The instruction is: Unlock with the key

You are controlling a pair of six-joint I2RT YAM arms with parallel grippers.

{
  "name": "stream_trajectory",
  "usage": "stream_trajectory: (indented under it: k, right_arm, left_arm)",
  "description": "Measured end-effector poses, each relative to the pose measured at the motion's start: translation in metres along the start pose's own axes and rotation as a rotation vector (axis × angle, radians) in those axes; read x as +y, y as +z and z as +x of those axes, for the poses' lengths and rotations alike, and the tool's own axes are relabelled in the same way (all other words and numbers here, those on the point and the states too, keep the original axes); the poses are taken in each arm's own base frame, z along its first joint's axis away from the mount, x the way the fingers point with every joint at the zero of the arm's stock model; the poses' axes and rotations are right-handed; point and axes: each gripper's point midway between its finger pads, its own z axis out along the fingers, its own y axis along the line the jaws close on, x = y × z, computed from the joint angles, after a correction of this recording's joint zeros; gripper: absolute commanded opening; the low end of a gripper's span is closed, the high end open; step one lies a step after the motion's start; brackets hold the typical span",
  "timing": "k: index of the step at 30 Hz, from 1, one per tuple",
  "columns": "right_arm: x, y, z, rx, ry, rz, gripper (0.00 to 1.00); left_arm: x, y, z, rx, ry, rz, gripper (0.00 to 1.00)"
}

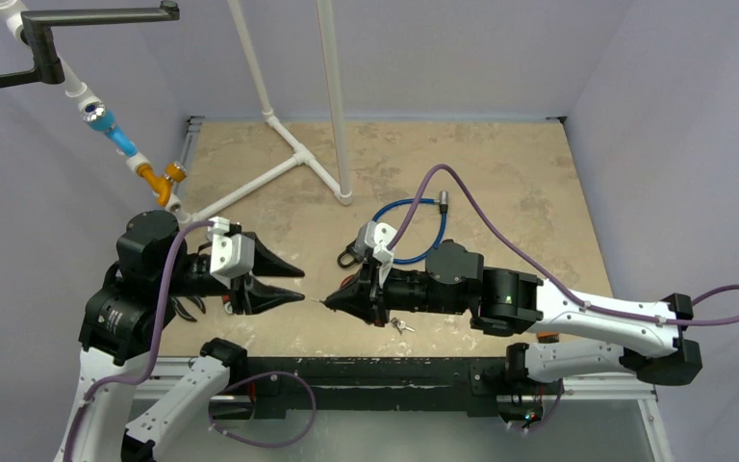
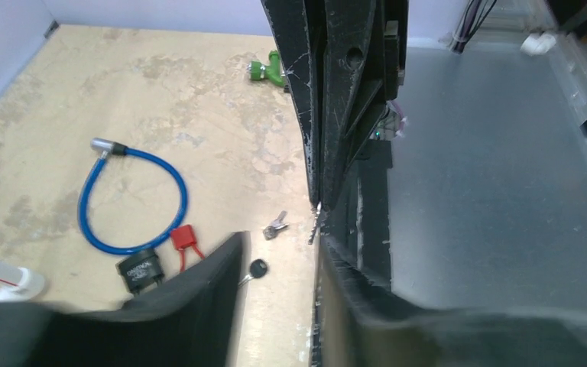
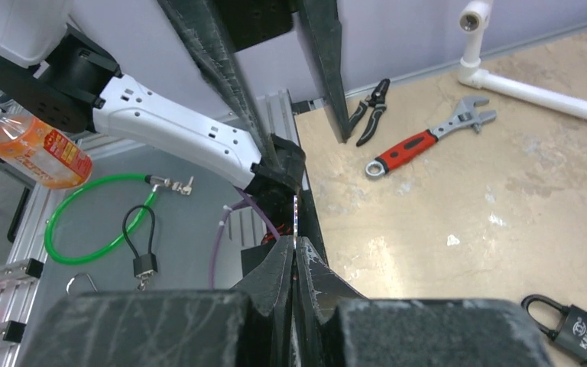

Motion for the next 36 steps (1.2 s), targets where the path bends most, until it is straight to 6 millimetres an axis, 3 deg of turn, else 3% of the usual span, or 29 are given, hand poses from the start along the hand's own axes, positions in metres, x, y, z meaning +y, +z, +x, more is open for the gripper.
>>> stream_trajectory:
  k: [1, 5, 6, 11, 17, 22, 25, 27, 30, 33, 36]
  right_arm:
    - [-0.001, -0.001, 0.003, 0.004, 0.007, 0.004, 0.00]
    - [-0.002, -0.002, 0.005, 0.005, 0.026, 0.014, 0.00]
    - [-0.003, -0.003, 0.004, 0.001, 0.028, 0.018, 0.00]
    - [-0.014, -0.017, -0.002, -0.042, 0.053, 0.092, 0.00]
    - [-0.046, -0.054, 0.012, -0.097, 0.144, 0.274, 0.00]
    - [-0.066, -0.094, 0.031, -0.141, 0.245, 0.390, 0.00]
    - [-0.071, -0.112, 0.028, -0.182, 0.289, 0.429, 0.00]
    - [-0.075, -0.123, 0.024, -0.208, 0.310, 0.453, 0.00]
    - [-0.080, -0.133, 0.022, -0.218, 0.326, 0.491, 0.00]
    - [-0.082, -0.143, 0.017, -0.229, 0.331, 0.510, 0.00]
    - [-0.082, -0.156, 0.009, -0.253, 0.334, 0.520, 0.00]
  left_arm:
    - [0.001, 0.000, 0.000, 0.001, -0.002, -0.001, 0.69]
    - [0.006, 0.003, 0.002, 0.009, -0.006, 0.000, 0.90]
    - [0.007, 0.004, 0.005, 0.014, 0.002, 0.002, 0.92]
    - [0.015, 0.007, 0.033, 0.075, 0.046, 0.005, 0.94]
    - [0.061, 0.032, 0.082, 0.247, -0.017, -0.031, 0.93]
    - [0.096, 0.076, 0.140, 0.436, -0.078, -0.012, 0.95]
    - [0.099, 0.091, 0.186, 0.570, -0.123, -0.002, 0.96]
    - [0.099, 0.098, 0.206, 0.650, -0.163, 0.009, 1.00]
    - [0.106, 0.108, 0.220, 0.744, -0.239, 0.015, 1.00]
    - [0.127, 0.127, 0.221, 0.756, -0.246, -0.011, 1.00]
    - [0.132, 0.137, 0.226, 0.753, -0.242, -0.026, 1.00]
